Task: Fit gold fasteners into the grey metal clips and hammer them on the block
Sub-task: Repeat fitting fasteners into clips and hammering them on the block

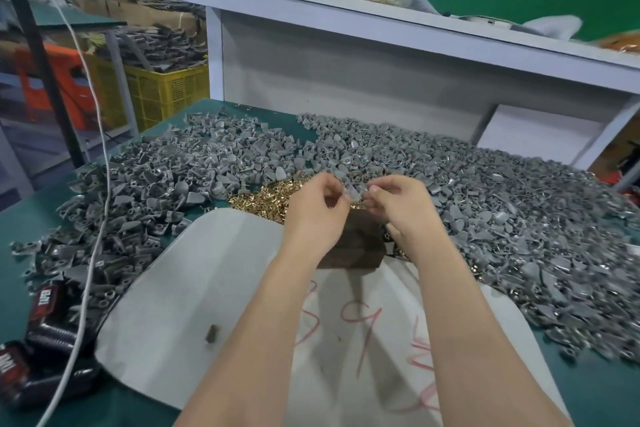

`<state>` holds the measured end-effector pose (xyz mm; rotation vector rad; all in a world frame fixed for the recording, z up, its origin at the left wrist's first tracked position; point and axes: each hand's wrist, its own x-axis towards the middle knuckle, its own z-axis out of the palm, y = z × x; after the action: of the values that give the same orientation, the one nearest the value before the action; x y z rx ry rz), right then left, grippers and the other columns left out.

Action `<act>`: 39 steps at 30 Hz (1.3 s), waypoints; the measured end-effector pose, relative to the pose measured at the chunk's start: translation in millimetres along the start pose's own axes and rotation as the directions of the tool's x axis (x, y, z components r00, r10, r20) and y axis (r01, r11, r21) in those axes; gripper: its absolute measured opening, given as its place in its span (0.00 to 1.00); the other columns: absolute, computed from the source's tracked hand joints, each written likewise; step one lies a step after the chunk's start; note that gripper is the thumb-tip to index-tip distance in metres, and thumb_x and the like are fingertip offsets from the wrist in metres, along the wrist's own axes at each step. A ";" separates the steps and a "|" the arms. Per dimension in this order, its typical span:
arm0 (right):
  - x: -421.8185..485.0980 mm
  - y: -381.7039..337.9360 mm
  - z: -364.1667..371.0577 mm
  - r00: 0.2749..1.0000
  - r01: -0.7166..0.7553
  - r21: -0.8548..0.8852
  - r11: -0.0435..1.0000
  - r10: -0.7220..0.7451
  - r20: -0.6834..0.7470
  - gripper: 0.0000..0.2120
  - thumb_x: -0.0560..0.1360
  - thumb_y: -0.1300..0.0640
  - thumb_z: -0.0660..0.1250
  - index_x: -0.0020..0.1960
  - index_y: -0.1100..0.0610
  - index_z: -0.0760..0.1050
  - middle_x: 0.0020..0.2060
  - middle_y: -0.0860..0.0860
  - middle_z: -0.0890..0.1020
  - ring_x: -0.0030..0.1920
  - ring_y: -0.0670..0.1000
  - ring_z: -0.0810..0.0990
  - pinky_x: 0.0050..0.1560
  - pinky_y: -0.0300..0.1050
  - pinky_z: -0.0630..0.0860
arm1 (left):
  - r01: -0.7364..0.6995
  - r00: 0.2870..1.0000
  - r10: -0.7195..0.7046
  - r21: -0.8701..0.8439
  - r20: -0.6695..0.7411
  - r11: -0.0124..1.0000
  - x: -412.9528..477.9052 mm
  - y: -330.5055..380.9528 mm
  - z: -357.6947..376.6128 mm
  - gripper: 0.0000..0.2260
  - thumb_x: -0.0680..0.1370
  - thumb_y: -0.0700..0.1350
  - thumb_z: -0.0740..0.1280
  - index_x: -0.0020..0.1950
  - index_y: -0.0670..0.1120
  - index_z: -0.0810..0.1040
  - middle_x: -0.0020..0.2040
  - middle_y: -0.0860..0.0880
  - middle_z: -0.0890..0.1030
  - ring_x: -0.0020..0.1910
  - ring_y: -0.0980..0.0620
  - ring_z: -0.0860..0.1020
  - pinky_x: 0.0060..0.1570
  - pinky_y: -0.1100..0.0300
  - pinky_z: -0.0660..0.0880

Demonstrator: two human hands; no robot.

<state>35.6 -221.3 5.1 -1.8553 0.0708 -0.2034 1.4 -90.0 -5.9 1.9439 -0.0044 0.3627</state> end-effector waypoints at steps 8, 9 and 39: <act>-27.2 12.6 -3.3 0.998 -0.042 0.199 0.979 0.030 0.063 0.07 0.77 0.70 0.61 0.52 0.67 0.76 0.37 0.56 0.81 0.35 0.46 0.81 0.40 0.34 0.80 | -0.027 0.995 -0.027 0.517 0.095 0.855 -3.5 -4.3 2.8 0.05 0.76 0.50 0.67 0.40 0.57 0.75 0.53 0.54 0.77 0.58 0.48 0.71 0.58 0.51 0.61; -26.8 12.7 -2.5 0.998 -0.031 0.182 0.983 0.021 0.059 0.07 0.77 0.70 0.61 0.52 0.68 0.76 0.37 0.57 0.81 0.35 0.47 0.81 0.40 0.34 0.80 | -0.028 0.995 -0.027 0.517 0.098 0.856 -3.3 -4.2 2.3 0.05 0.76 0.50 0.67 0.40 0.56 0.75 0.53 0.54 0.76 0.58 0.48 0.71 0.58 0.51 0.61; -32.4 16.9 13.1 0.971 0.221 -0.536 0.815 -0.237 0.039 0.05 0.75 0.58 0.68 0.45 0.56 0.83 0.37 0.45 0.76 0.39 0.46 0.73 0.39 0.32 0.60 | -0.028 0.993 -0.032 0.492 0.114 0.870 -4.0 -3.7 1.9 0.05 0.76 0.49 0.66 0.40 0.55 0.77 0.52 0.51 0.79 0.57 0.45 0.73 0.55 0.52 0.63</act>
<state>7.0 -208.8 -18.0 -2.4277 -0.0877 -0.4136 -1.3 -90.9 -10.9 2.4738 0.0141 0.2598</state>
